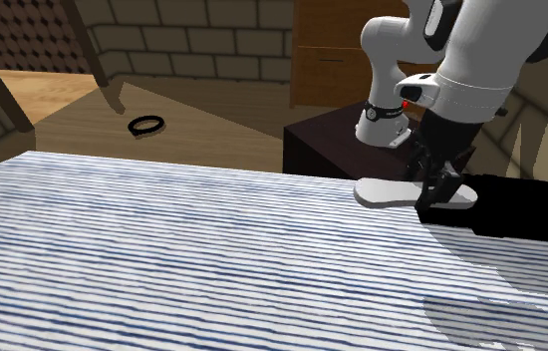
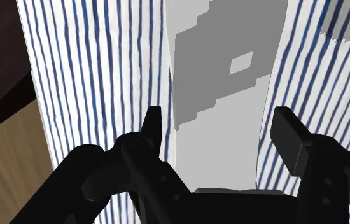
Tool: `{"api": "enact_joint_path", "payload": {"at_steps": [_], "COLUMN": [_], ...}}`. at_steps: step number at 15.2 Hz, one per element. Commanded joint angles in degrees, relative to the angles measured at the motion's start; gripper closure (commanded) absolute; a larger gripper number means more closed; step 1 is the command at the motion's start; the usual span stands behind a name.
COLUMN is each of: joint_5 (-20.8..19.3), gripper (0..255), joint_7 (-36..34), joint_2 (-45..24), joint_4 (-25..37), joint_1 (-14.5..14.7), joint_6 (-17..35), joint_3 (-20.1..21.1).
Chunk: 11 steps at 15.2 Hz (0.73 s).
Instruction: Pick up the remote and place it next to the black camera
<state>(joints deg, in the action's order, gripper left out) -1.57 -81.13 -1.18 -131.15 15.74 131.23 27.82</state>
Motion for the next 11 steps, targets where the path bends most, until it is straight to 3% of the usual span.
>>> {"api": "enact_joint_path", "payload": {"at_steps": [1,11], "joint_5": [-0.7,-5.5], "gripper": [255,255], "joint_7": [-0.5,-4.0], "joint_2": [-1.0,-7.3], "joint_4": [-0.8,-2.7], "joint_1": [0.0,0.6], "joint_6": [1.7,9.0], "joint_3": [0.0,-0.8]}}
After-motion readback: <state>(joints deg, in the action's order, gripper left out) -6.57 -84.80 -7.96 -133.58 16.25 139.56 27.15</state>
